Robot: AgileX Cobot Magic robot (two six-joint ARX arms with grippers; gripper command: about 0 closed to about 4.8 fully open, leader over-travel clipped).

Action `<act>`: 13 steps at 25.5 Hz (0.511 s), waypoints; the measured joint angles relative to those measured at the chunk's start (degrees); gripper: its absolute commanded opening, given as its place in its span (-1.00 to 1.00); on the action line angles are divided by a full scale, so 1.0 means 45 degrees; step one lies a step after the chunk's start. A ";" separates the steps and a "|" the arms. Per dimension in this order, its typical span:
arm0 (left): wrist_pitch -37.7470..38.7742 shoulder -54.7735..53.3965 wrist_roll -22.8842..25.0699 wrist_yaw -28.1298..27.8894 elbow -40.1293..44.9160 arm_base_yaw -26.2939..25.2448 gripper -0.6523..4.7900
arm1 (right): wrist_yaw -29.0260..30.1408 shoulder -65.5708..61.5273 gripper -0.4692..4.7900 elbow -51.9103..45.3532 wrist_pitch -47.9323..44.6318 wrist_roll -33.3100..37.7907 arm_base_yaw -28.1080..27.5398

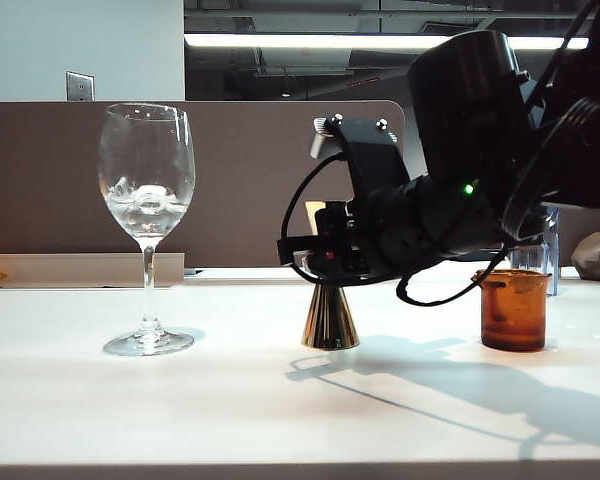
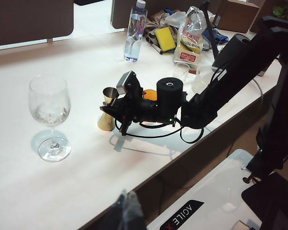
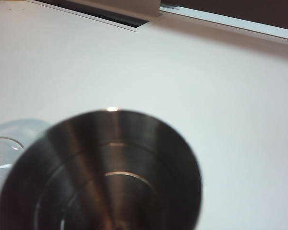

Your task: Pick up the small amber measuring cup and pour the water in it into the jigger, then pick up the jigger and pour the water in it into the wine glass.

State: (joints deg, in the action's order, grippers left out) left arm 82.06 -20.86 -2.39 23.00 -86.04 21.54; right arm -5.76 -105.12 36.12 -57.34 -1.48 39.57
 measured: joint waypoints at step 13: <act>0.0000 0.0000 0.0000 0.0000 0.0000 0.0000 -0.77 | 0.0010 -0.0112 -0.32 0.0005 -0.0136 0.0034 0.0015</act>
State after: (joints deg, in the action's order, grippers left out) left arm 82.06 -20.86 -2.39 23.00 -86.04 21.54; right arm -5.72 -105.62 36.14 -57.95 -1.32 39.64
